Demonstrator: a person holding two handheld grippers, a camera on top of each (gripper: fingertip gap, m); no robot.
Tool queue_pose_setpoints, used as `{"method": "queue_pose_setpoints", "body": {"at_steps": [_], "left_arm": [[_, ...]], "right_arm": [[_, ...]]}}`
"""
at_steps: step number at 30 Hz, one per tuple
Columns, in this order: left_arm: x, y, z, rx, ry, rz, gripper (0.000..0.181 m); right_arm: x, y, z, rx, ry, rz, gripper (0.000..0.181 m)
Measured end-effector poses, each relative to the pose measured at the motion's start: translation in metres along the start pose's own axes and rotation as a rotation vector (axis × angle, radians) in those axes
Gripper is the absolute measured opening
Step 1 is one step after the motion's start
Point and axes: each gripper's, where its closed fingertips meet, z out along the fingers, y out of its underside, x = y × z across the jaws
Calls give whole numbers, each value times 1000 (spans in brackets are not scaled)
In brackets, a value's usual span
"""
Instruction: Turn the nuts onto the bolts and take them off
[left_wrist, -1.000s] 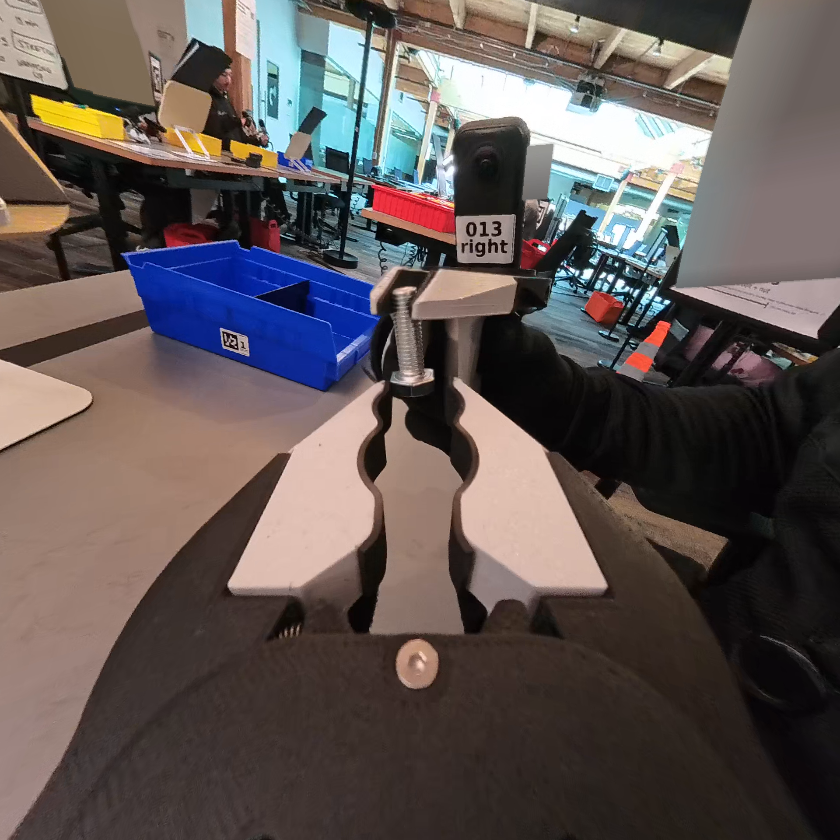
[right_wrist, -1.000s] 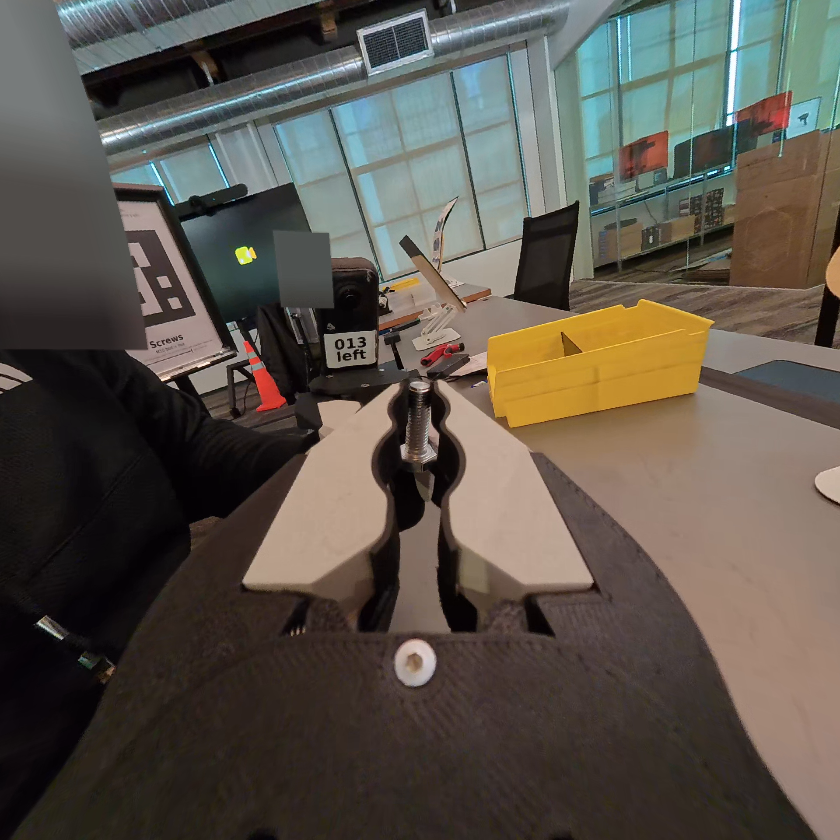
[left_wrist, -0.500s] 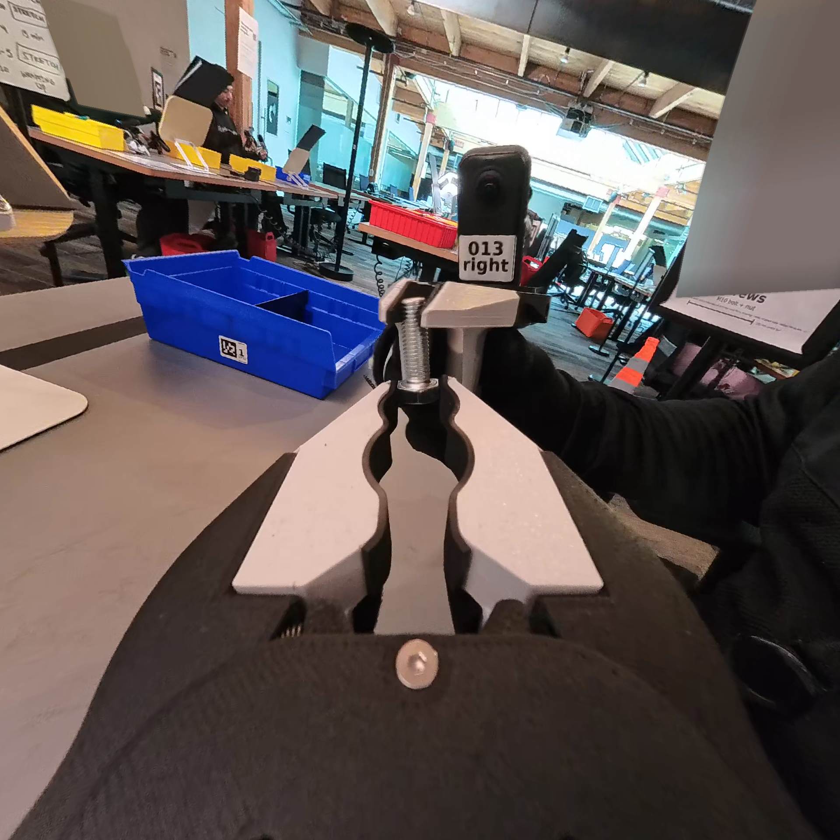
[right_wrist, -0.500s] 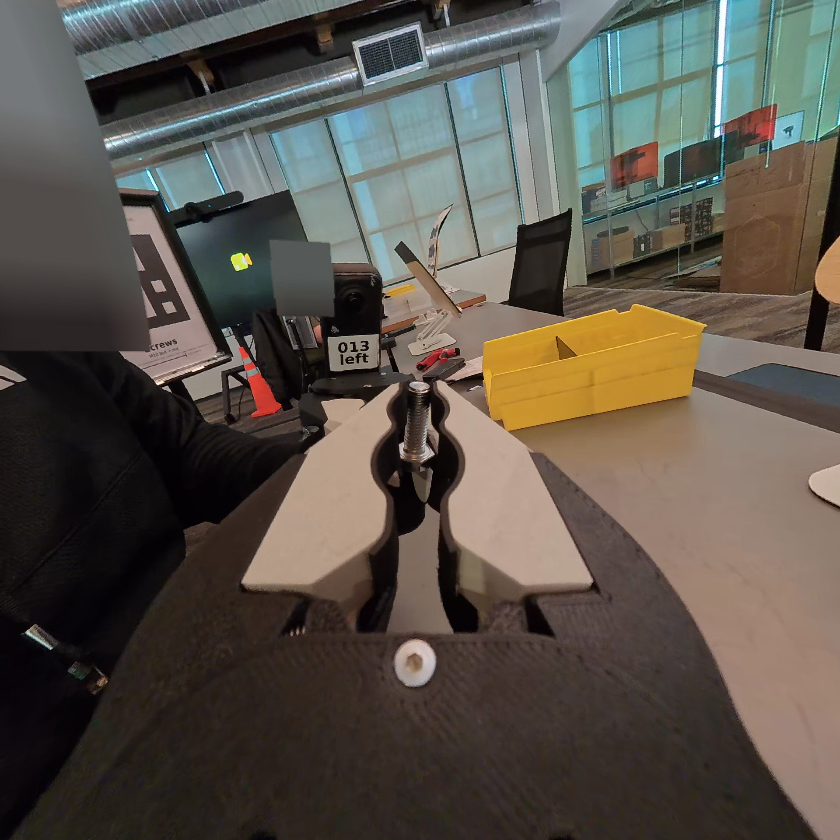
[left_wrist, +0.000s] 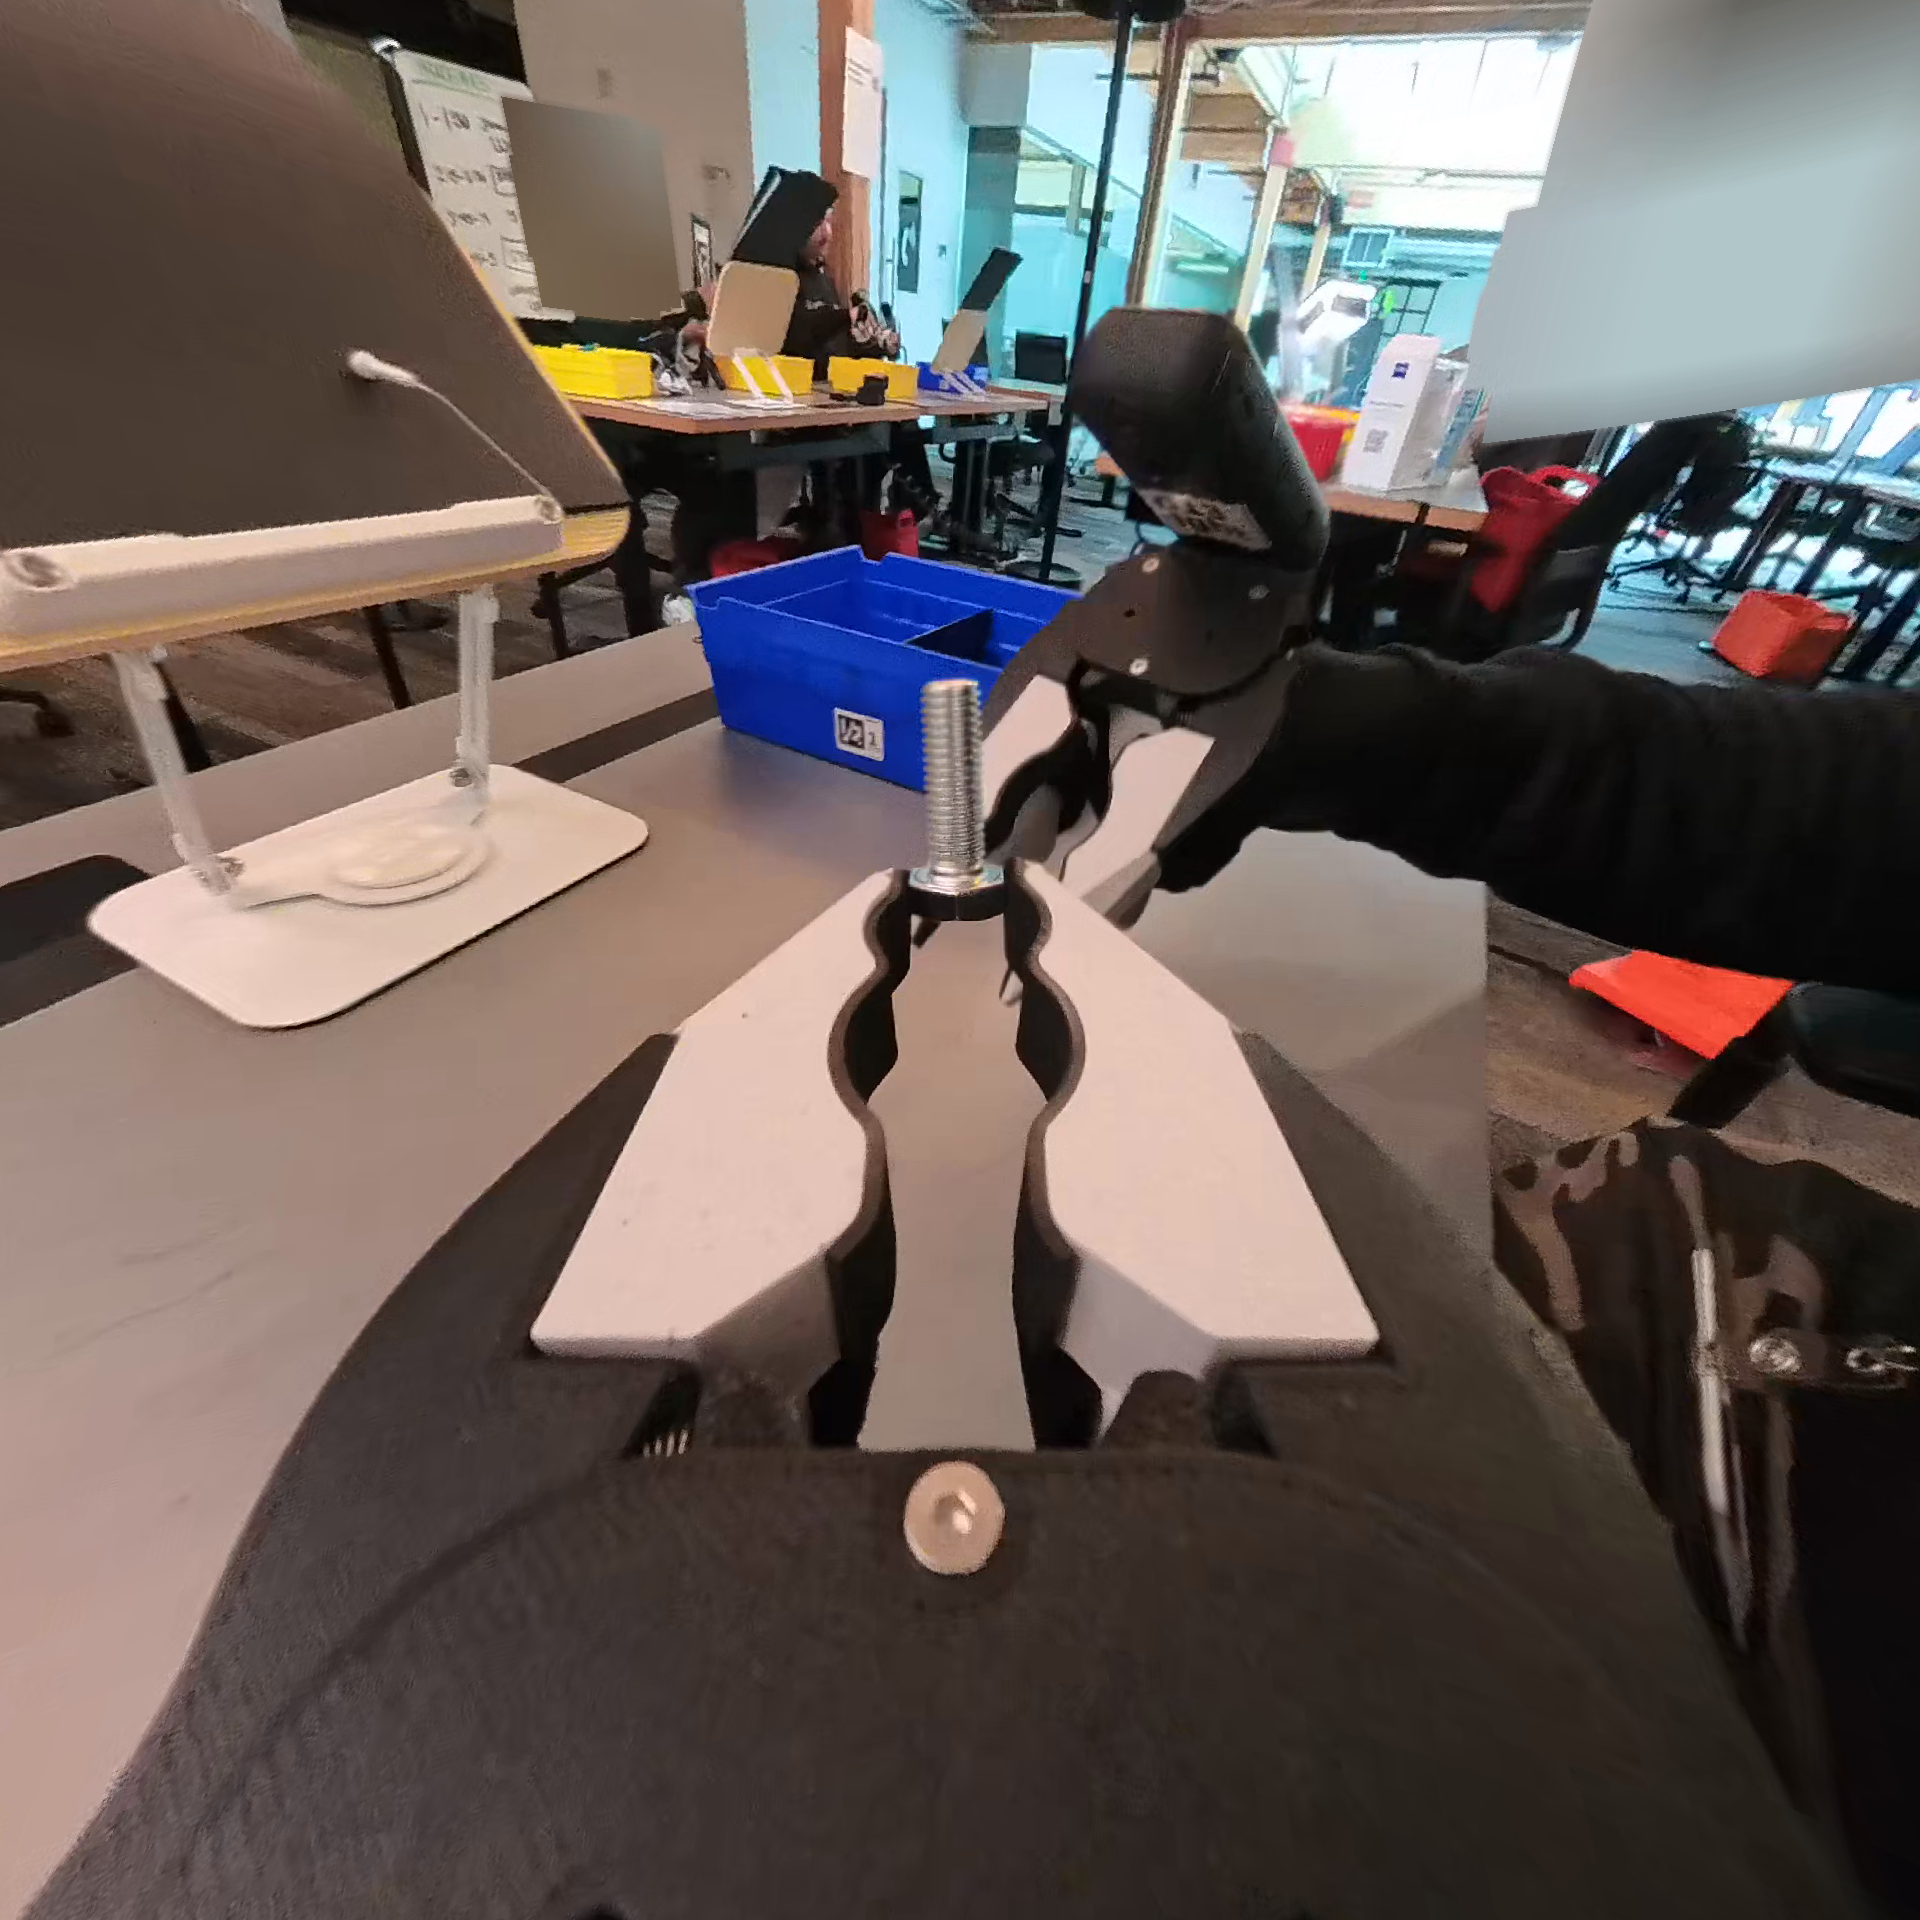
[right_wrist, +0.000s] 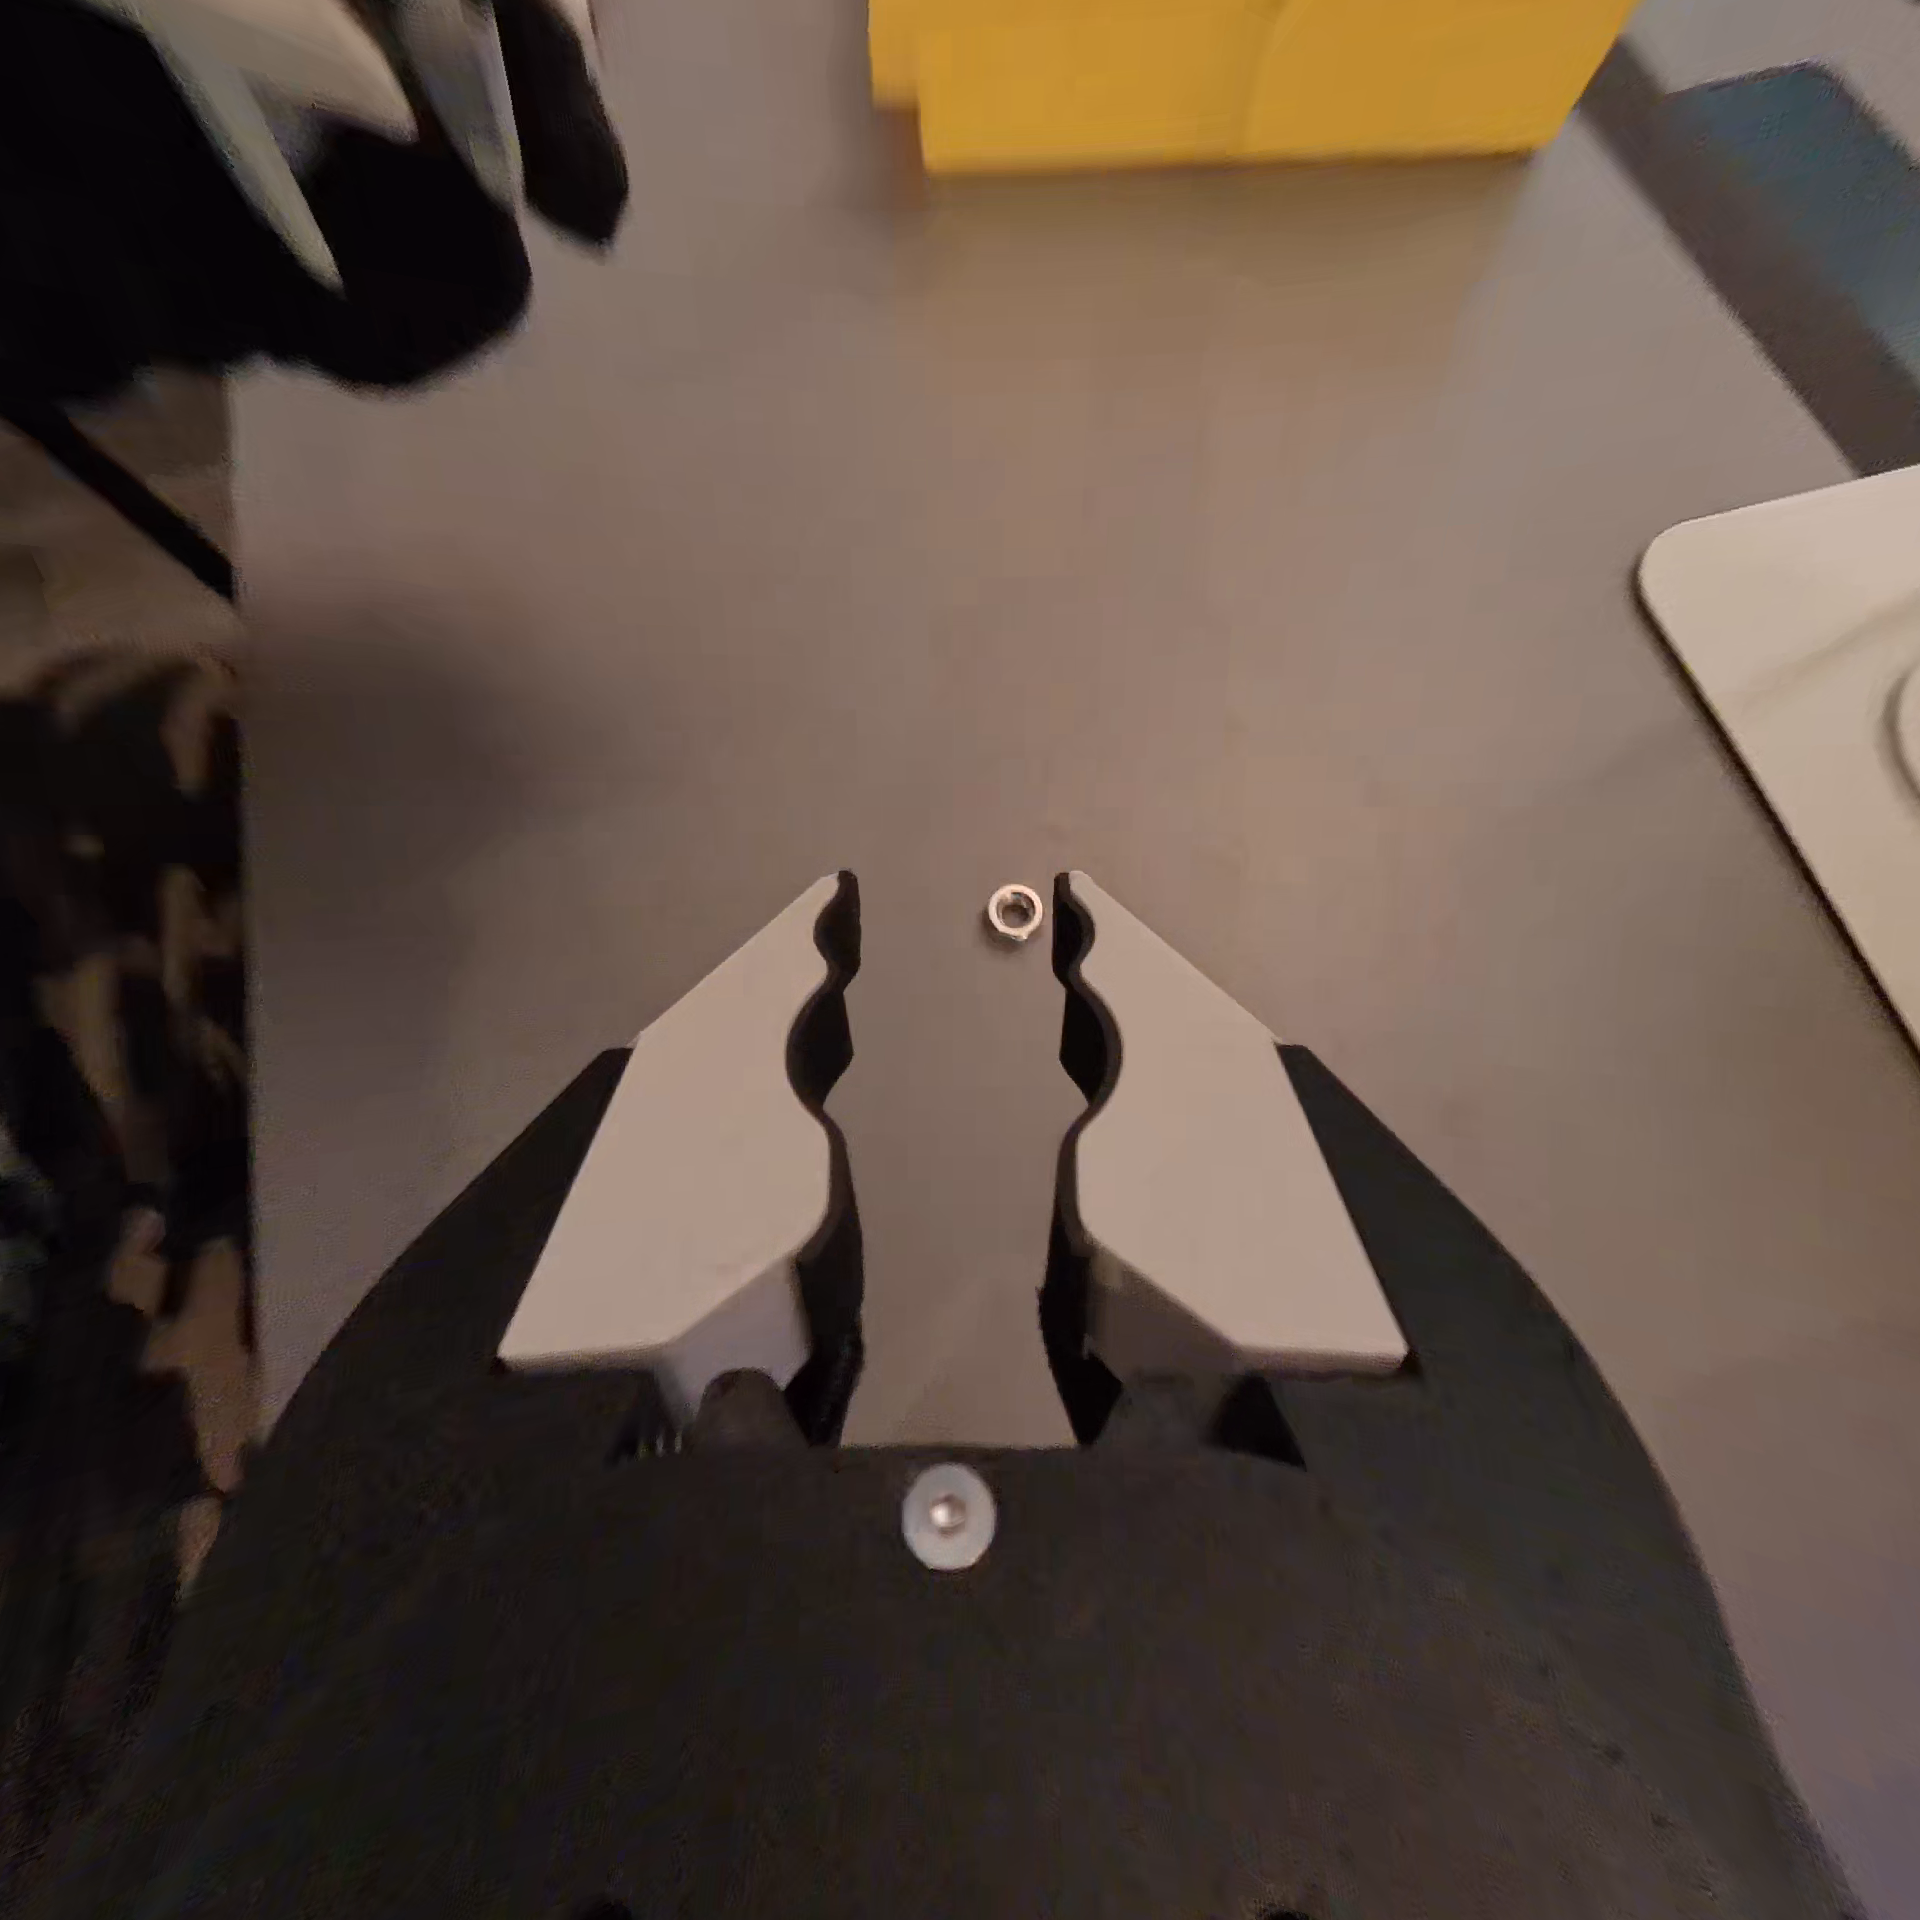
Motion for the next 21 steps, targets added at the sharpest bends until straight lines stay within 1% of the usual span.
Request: {"method": "queue_pose_setpoints", "body": {"at_steps": [4,6,9,12,16,18,21], "left_arm": [[-16,20,-3,-50,-43,43,16],[-22,30,-5,-63,-59,33,16],[-29,38,-6,-76,-69,29,16],[-35,43,-8,-84,-76,19,16],[-38,44,-8,-77,-77,2,16],[-39,44,-8,-78,-78,1,16],[-39,43,-7,-76,-79,1,16]], "right_arm": [[10,22,35,-185,11,-150,38],[15,36,51,-283,6,-185,41],[14,45,69,-336,-21,-185,39],[20,49,77,-375,1,-166,35],[18,55,81,-399,-14,-142,30],[18,55,81,-402,-15,-140,16],[19,55,81,-398,-19,-126,16]]}}
